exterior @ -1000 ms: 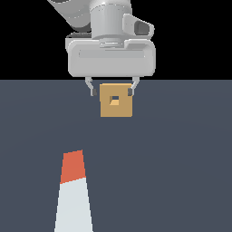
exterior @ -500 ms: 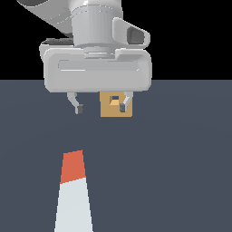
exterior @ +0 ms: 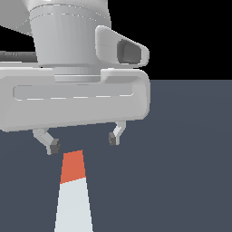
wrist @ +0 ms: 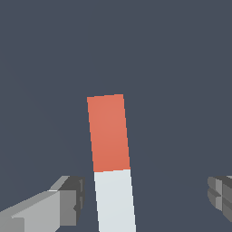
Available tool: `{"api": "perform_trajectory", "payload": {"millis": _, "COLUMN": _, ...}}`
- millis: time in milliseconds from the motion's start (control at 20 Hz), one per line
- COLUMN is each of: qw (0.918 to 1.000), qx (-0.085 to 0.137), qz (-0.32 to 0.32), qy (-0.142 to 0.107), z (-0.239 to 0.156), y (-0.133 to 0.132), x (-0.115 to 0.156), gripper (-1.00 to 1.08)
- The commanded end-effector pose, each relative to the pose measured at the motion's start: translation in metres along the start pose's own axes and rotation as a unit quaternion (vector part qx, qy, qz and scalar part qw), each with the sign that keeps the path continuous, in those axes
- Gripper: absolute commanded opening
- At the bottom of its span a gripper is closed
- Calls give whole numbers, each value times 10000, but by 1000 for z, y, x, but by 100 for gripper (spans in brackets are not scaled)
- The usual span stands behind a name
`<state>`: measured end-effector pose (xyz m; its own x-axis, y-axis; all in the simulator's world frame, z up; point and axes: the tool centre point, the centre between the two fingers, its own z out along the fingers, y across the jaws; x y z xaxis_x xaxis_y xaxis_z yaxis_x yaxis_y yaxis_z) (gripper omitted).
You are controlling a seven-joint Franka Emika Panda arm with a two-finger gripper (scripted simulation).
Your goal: Insert the peg into the horizontal hole in a box.
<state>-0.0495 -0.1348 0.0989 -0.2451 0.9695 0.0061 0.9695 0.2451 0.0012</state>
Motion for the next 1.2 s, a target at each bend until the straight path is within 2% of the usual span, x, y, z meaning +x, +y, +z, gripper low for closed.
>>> {"api": "perform_trajectory", "payload": {"millis": 0, "qw": 9999, "qx": 1, "qz": -131, "qy": -9, "z": 8, "y": -7, "x": -16, "gripper": 100}}
{"api": "perform_trajectory", "payload": {"millis": 500, "qw": 9991, "qx": 7, "qz": -427, "qy": -28, "z": 26, "y": -20, "x": -57, "gripper": 100}}
{"api": "perform_trajectory", "payload": {"millis": 1150, "qw": 9990, "qx": 9, "qz": -452, "qy": -29, "z": 45, "y": -21, "x": -62, "gripper": 100}}
